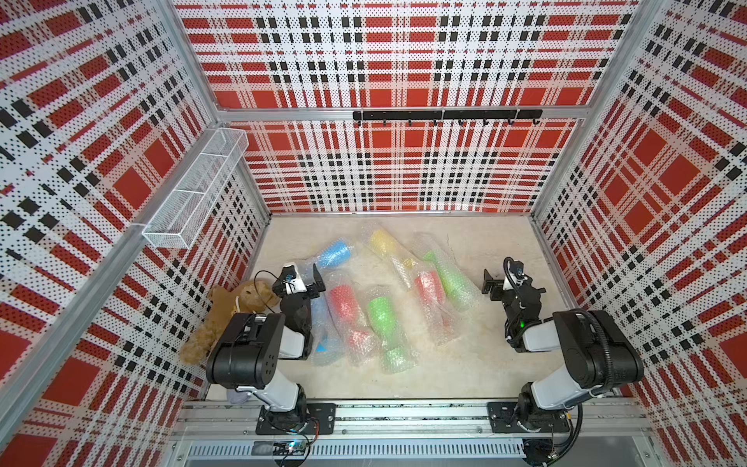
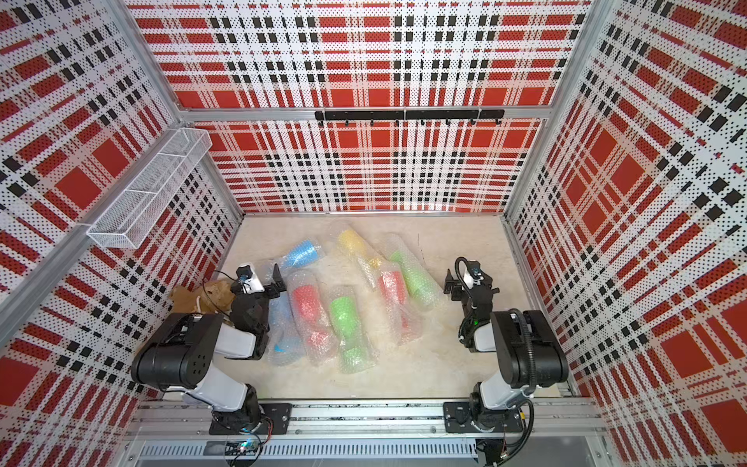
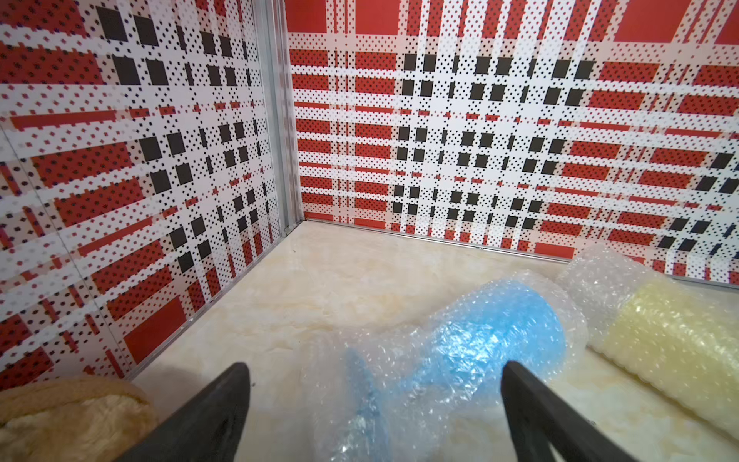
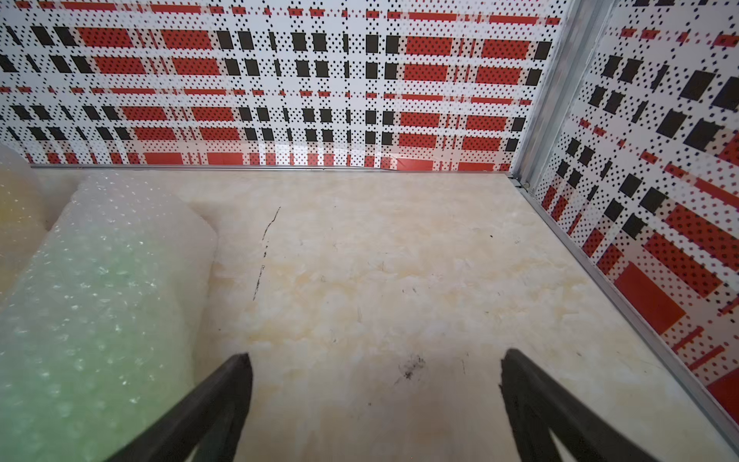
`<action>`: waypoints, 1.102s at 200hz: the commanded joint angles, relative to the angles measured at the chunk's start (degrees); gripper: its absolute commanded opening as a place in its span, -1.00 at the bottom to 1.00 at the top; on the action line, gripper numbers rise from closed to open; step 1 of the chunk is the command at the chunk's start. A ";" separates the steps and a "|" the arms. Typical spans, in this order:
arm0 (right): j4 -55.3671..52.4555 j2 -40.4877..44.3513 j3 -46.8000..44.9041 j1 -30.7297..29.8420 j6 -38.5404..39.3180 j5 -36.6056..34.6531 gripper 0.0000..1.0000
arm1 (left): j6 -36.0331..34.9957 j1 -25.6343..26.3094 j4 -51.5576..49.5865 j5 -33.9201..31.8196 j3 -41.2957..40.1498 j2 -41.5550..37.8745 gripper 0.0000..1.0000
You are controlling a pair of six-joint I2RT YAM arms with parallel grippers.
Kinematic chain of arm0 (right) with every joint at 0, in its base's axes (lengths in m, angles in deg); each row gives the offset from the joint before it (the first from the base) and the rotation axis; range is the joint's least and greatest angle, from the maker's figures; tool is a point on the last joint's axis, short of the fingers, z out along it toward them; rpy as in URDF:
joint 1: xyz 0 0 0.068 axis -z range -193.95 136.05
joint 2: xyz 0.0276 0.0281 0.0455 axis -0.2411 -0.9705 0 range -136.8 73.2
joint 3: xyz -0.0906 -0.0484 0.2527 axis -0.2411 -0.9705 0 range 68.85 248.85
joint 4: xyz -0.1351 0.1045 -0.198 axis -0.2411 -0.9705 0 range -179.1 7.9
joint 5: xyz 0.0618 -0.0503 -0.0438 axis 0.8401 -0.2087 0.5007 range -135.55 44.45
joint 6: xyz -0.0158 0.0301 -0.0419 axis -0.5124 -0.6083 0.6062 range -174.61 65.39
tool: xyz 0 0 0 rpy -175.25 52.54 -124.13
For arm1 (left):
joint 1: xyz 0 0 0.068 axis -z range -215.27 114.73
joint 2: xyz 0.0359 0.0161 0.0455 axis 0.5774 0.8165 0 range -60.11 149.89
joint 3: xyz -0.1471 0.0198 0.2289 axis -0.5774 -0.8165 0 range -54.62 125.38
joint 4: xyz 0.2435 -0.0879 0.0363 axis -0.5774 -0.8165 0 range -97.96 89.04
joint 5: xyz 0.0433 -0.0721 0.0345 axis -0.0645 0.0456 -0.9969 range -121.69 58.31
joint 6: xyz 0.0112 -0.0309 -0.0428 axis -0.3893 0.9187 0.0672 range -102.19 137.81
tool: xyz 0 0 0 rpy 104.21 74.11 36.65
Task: Unpack wine glasses from bubble wrap
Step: Unwrap the bubble wrap at the center of the board.
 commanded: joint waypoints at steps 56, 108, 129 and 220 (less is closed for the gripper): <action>0.64 0.15 0.58 0.06 0.00 -0.58 0.99 | -0.12 0.26 1.56 0.32 -0.92 -0.67 0.96; 0.55 0.18 0.53 0.03 0.00 -0.58 1.00 | 0.42 -0.64 1.26 1.88 -0.69 -0.65 0.96; 0.60 0.15 0.54 0.02 0.08 -0.58 1.00 | 0.41 -0.64 1.26 1.89 -0.69 -0.68 0.96; 0.46 0.08 0.61 -0.02 -0.04 -0.32 0.99 | 1.70 -2.31 1.57 5.27 -1.14 -0.91 0.96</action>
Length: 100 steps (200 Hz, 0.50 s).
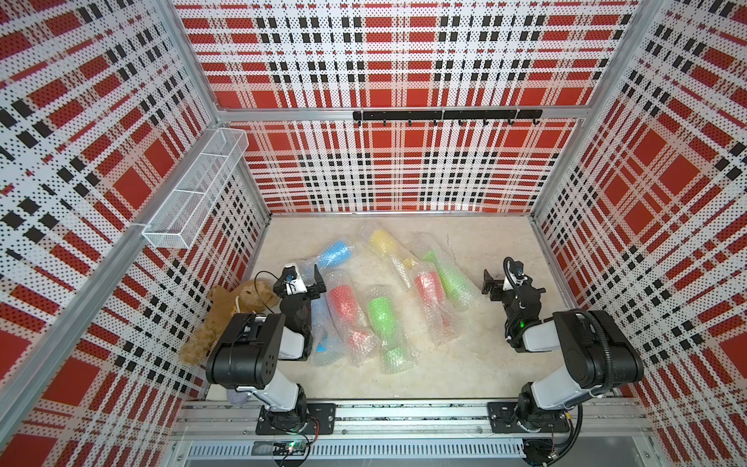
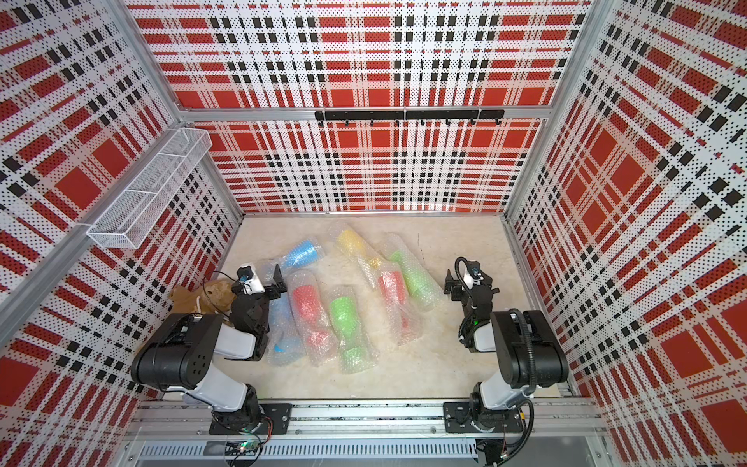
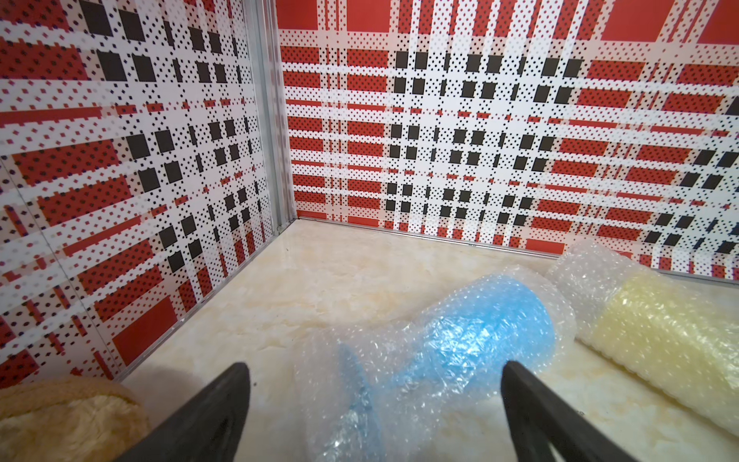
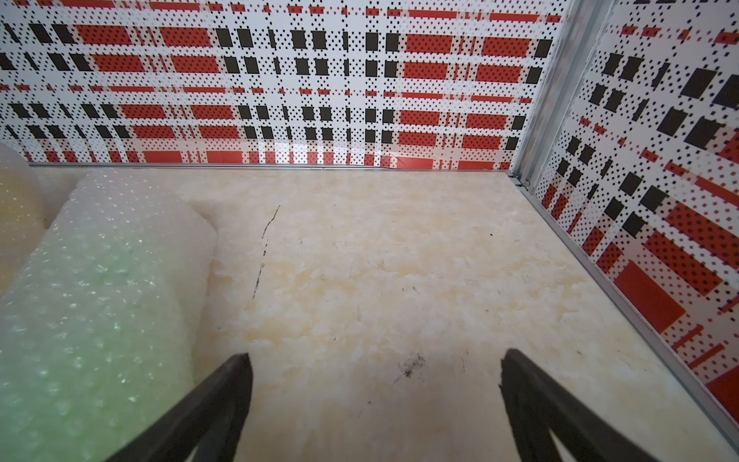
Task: Unpack wine glasses from bubble wrap
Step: Unwrap the bubble wrap at the center of the board.
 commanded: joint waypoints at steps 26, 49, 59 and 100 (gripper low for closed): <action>2.46 1.36 -0.80 0.42 -0.29 0.31 0.99 | 2.52 -2.04 4.18 0.09 -3.79 -5.10 0.96; -7.02 11.94 0.03 -4.52 3.14 -8.13 0.99 | 3.06 -0.62 -6.40 -6.49 -2.40 -15.48 0.96; -12.21 15.80 2.09 -7.81 6.28 -12.76 1.00 | -0.40 1.55 -10.36 -8.56 -0.84 -20.33 0.96; -31.36 31.57 11.96 -19.62 5.49 -16.31 1.00 | -0.17 15.51 -31.26 -18.30 9.77 -35.77 0.96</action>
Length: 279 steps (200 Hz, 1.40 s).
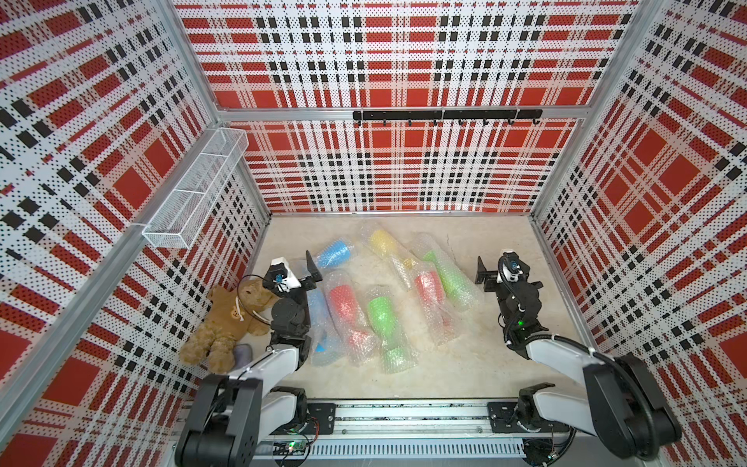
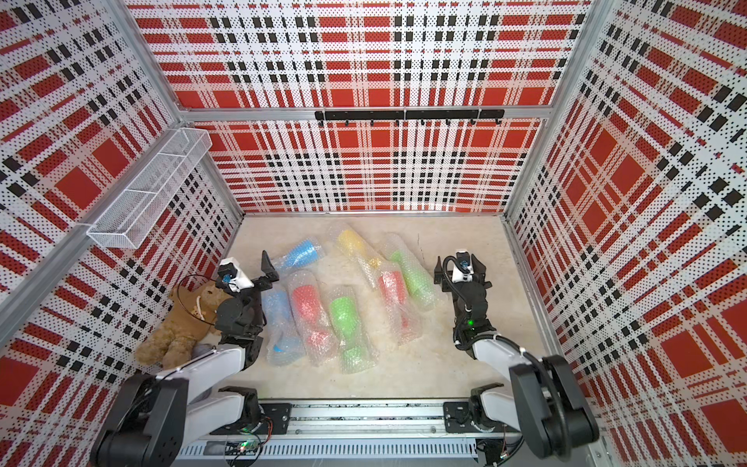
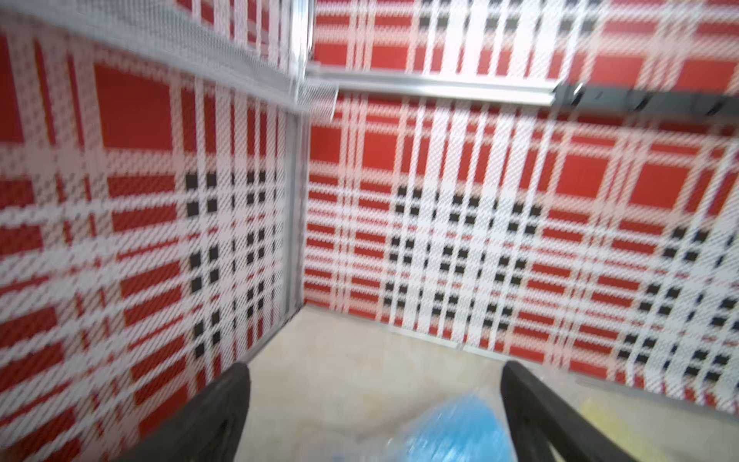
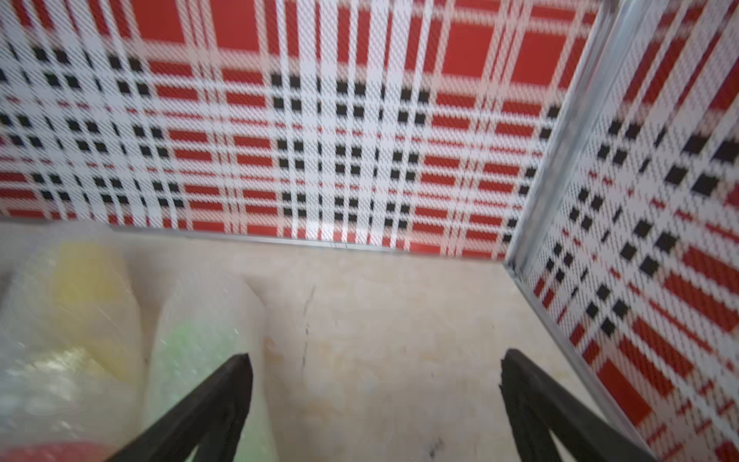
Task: Unpack wine glasses from bubble wrap
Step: Unwrap the bubble wrap at the center of the board.
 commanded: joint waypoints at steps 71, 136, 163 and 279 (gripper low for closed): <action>-63.01 8.69 33.52 -23.59 -22.73 -5.53 0.99 | 33.41 30.32 -73.88 -19.31 28.29 -14.98 0.96; -76.05 -0.88 33.41 -24.23 -21.64 7.47 1.00 | 40.19 27.22 -78.29 8.29 23.30 -17.20 0.96; -78.56 -6.02 32.49 -24.44 -19.41 13.43 0.98 | 38.99 30.31 -78.40 9.36 22.87 -14.63 0.96; -84.77 -21.23 36.81 -27.56 -16.81 -2.52 0.05 | 37.41 28.68 -75.23 7.02 21.54 -12.13 0.96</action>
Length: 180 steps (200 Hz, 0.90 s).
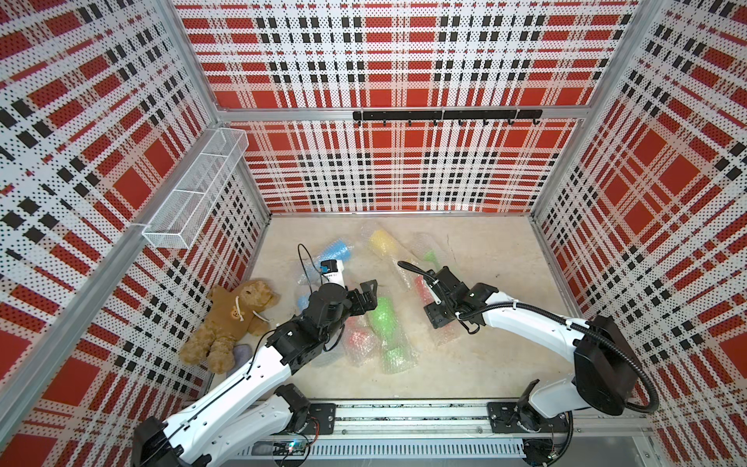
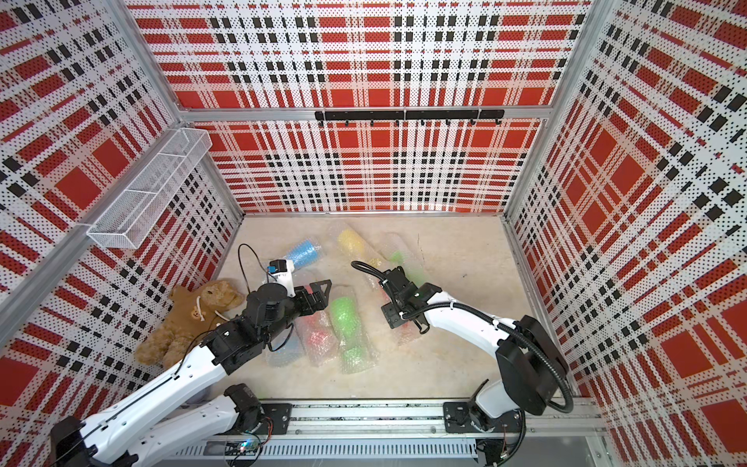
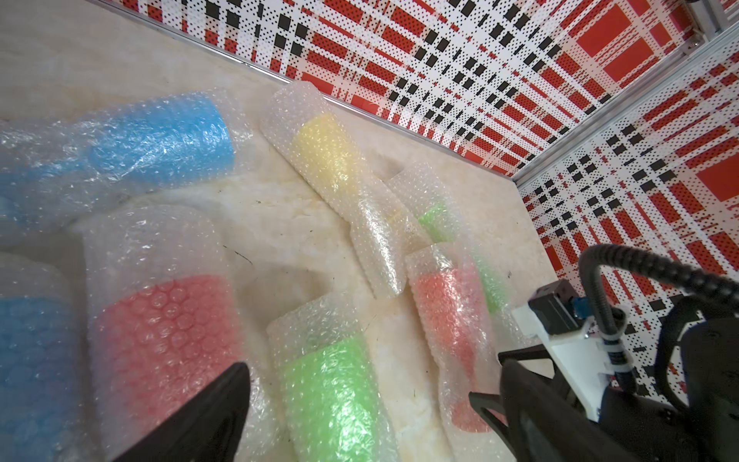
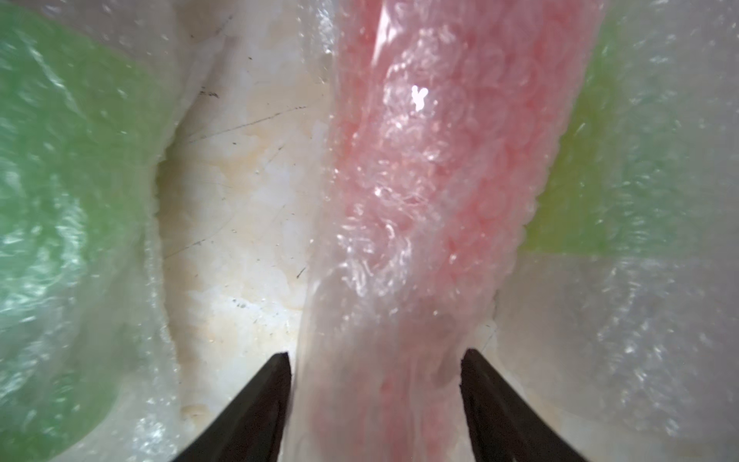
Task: Unpack wine glasses from bubble wrap
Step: Unwrap the bubble wrap at the center of the board.
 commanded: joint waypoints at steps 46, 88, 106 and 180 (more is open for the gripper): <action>-0.55 3.00 2.33 -0.47 -0.06 4.53 -0.46 | -0.82 -1.21 1.69 1.59 1.25 2.20 0.96; 0.49 9.42 -0.14 -0.33 -4.50 12.85 -0.62 | -1.25 3.38 1.69 5.21 4.12 8.61 0.96; 3.33 11.84 -2.51 -0.02 -6.75 16.95 -0.67 | -1.45 6.55 2.10 5.78 5.41 11.66 0.96; 11.75 14.43 -12.68 2.17 -8.27 20.18 -0.79 | -1.98 15.04 5.97 9.44 9.82 26.03 0.88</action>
